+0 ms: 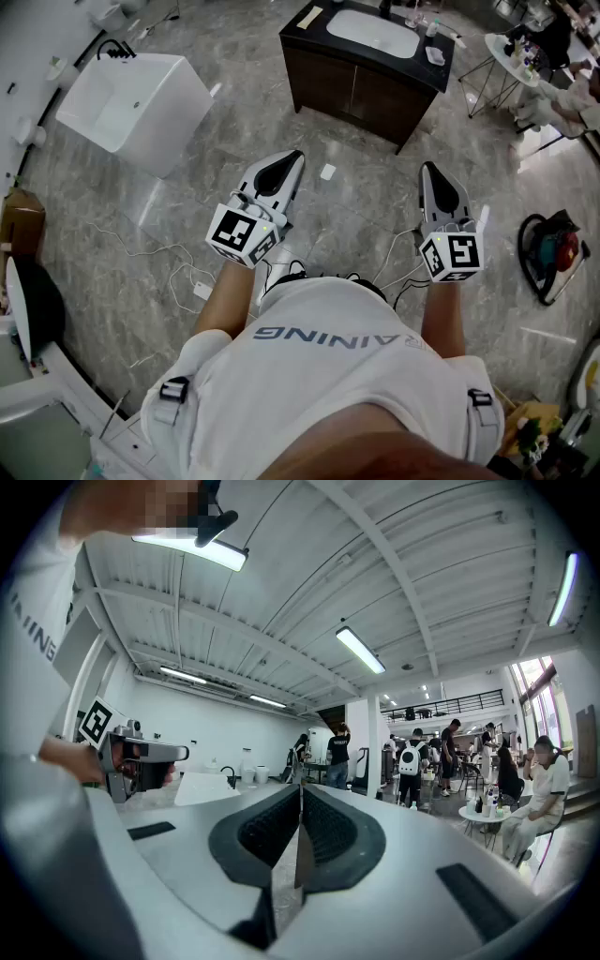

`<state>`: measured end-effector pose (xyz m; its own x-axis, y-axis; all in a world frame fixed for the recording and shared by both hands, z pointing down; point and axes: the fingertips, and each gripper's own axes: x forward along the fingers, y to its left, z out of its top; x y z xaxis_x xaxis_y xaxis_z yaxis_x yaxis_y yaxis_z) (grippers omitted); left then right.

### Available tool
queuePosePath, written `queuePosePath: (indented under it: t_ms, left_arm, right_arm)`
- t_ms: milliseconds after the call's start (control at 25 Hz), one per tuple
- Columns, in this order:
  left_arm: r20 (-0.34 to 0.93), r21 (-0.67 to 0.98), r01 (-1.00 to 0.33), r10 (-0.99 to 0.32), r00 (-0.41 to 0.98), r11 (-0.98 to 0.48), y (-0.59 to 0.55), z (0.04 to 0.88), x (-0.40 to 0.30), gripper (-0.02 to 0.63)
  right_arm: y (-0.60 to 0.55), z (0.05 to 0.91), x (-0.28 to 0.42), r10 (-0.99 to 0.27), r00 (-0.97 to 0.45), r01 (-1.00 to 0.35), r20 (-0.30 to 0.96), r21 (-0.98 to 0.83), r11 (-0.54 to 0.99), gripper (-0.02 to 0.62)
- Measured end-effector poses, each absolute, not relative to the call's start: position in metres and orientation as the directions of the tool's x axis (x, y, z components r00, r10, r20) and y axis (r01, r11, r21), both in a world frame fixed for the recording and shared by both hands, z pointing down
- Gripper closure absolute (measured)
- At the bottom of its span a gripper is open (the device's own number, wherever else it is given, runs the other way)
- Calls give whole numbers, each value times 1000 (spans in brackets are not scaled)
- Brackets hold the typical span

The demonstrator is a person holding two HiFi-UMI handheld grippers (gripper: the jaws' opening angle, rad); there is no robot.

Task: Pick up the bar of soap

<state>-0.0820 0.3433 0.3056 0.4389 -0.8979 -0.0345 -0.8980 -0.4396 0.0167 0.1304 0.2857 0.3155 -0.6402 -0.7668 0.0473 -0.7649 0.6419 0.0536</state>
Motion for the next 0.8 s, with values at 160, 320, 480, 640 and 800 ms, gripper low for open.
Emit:
queuePosePath:
  t_ms: [160,320,480,640,800]
  left_arm:
    - [-35,22,-896,-896,442,-443,340,306,-81,598]
    - [-32,27,-895,-896,444,-445,340,308,-81,598]
    - [-32,28,-894,-895,446,-447,340,310,-83,598]
    - [-33,33,-894,-895,446,-447,341,311,-88,598]
    - [-37,41,-896,-897,441,-442,344,313,-100,598]
  right_arm:
    - [284,316,129,-765,-642,-763,53,57,644,574]
    - [285,316,131,-768,-638,-765,57,62,641,575]
    - [286,317,129,-769,-636,-766,60,66,639,575]
    - [288,318,123,-764,-642,-762,62,56,645,574]
    - [289,318,111,-759,-648,-758,62,46,651,574]
